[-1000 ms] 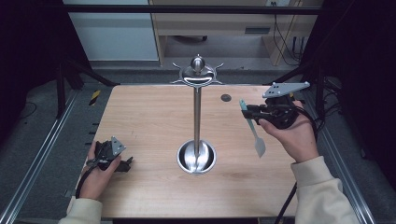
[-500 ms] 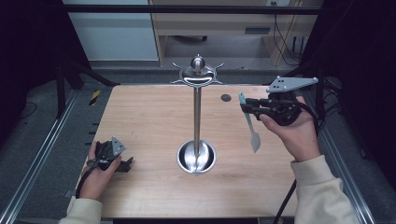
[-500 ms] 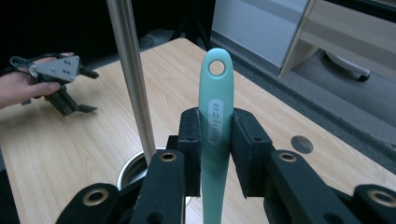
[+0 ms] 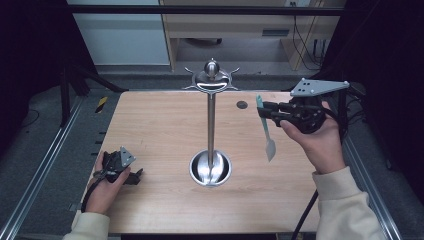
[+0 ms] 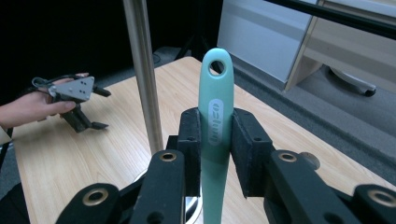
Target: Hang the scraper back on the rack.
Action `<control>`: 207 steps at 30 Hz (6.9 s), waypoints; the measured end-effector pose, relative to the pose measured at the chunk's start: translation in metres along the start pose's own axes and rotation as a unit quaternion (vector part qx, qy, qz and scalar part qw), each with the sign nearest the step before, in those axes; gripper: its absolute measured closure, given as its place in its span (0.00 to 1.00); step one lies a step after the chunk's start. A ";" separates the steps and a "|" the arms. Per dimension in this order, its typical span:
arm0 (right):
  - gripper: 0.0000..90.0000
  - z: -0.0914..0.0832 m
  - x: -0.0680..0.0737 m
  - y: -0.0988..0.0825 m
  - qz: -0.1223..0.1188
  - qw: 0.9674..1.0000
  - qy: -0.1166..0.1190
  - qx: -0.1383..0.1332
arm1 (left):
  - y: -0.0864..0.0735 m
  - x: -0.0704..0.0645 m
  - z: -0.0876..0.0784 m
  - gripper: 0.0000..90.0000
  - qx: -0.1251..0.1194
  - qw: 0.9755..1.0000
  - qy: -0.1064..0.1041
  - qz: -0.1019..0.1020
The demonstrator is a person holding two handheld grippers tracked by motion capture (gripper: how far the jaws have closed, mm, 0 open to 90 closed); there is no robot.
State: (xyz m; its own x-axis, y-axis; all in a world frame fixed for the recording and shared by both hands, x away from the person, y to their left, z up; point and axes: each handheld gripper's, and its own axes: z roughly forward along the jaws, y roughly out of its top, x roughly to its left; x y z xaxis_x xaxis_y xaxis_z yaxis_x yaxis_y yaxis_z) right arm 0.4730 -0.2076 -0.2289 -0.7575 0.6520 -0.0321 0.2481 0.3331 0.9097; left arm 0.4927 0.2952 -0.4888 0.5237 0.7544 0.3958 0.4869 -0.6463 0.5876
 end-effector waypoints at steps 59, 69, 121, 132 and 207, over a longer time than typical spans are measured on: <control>0.83 0.002 0.025 0.029 -0.009 0.995 0.070 -0.071 | 0.001 -0.001 0.000 0.03 0.001 1.000 0.000 0.005; 0.83 0.006 0.026 0.031 -0.010 0.995 0.070 -0.069 | 0.001 -0.001 0.000 0.03 0.001 1.000 0.000 0.004; 0.83 0.021 0.030 0.030 -0.003 0.995 0.072 -0.075 | 0.001 -0.001 0.000 0.03 0.000 1.000 0.000 0.005; 0.83 0.021 0.030 0.029 -0.002 0.994 0.071 -0.078 | 0.001 -0.001 0.000 0.03 0.001 1.000 -0.001 0.005; 0.11 0.037 0.003 -0.118 0.059 0.989 -0.135 -0.002 | 0.001 0.002 -0.007 0.03 -0.027 0.999 0.006 -0.020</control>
State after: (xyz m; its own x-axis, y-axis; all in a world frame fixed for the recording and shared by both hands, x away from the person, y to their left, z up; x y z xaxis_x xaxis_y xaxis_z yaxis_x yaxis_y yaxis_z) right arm 0.4639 -0.2200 -0.3518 -0.5342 0.8447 -0.0346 0.3225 0.2414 0.9153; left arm 0.4894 0.2971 -0.4820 0.4965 0.7807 0.3795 0.4683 -0.6090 0.6401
